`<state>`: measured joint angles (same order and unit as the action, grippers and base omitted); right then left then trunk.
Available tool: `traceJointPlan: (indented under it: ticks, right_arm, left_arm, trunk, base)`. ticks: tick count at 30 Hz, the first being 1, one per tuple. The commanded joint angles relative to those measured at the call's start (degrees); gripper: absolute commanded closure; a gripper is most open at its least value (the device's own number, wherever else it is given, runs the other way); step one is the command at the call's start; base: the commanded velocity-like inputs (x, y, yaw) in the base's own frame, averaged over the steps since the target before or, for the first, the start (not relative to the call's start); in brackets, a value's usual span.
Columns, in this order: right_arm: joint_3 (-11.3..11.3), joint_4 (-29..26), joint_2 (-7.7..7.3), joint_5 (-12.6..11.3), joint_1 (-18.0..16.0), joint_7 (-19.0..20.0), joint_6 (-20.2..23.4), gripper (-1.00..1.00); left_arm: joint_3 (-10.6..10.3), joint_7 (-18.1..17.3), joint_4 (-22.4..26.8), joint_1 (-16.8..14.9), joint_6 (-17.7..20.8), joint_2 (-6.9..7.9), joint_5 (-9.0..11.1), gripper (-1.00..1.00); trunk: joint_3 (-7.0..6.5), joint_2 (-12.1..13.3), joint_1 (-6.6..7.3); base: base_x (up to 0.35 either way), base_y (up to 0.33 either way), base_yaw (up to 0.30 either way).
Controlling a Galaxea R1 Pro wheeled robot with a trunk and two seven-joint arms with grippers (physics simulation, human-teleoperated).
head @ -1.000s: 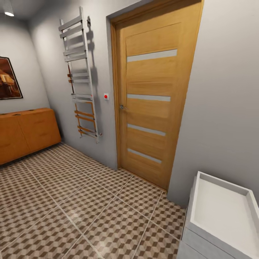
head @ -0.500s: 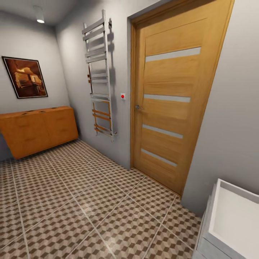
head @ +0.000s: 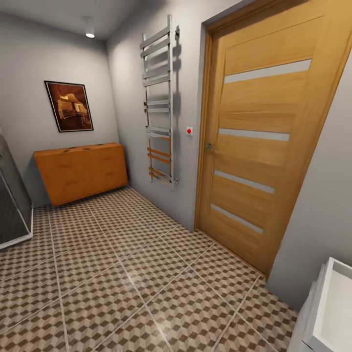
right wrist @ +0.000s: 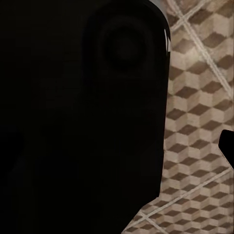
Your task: Take the four mousetraps from the cabinet in the bathroom and place them on the bathroom floor. Make sure all four end up on the same floor surface, and ensure that at least two of them are either under or directly next to the same bathroom sink.
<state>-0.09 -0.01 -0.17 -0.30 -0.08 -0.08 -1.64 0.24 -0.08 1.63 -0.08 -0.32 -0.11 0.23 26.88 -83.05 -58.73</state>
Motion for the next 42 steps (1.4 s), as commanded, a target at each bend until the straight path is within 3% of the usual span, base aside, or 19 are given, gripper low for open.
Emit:
traceJointPlan:
  ticks: [1,27,38,42]
  right_arm:
    - [0.0,0.0,-0.01,0.0,0.0,0.0,-0.2,-1.00]
    - [0.0,0.0,0.00,0.2,0.0,0.0,-0.2,-1.00]
    - [0.1,0.0,0.00,0.4,0.0,0.0,-0.3,-1.00]
    - [0.0,0.0,0.00,0.4,0.0,0.0,-0.4,-1.00]
  left_arm:
    - [0.0,0.0,0.0,0.0,0.0,-0.02,0.0,-1.00]
    - [0.0,0.1,0.0,0.0,0.0,0.01,0.0,-1.00]
    - [0.1,0.2,0.1,0.0,0.4,0.14,0.3,-1.00]
    - [0.1,0.2,0.1,0.0,0.7,0.23,1.2,-1.00]
  trunk:
    - [0.05,0.0,0.00]
    - [0.05,0.0,0.00]
    - [0.05,0.0,0.00]
    - [0.05,0.0,0.00]
  base:
    - [0.000,0.000,0.277]
    - [0.004,0.000,0.276]
    - [0.241,0.000,0.090]
    - [0.320,0.000,0.011]
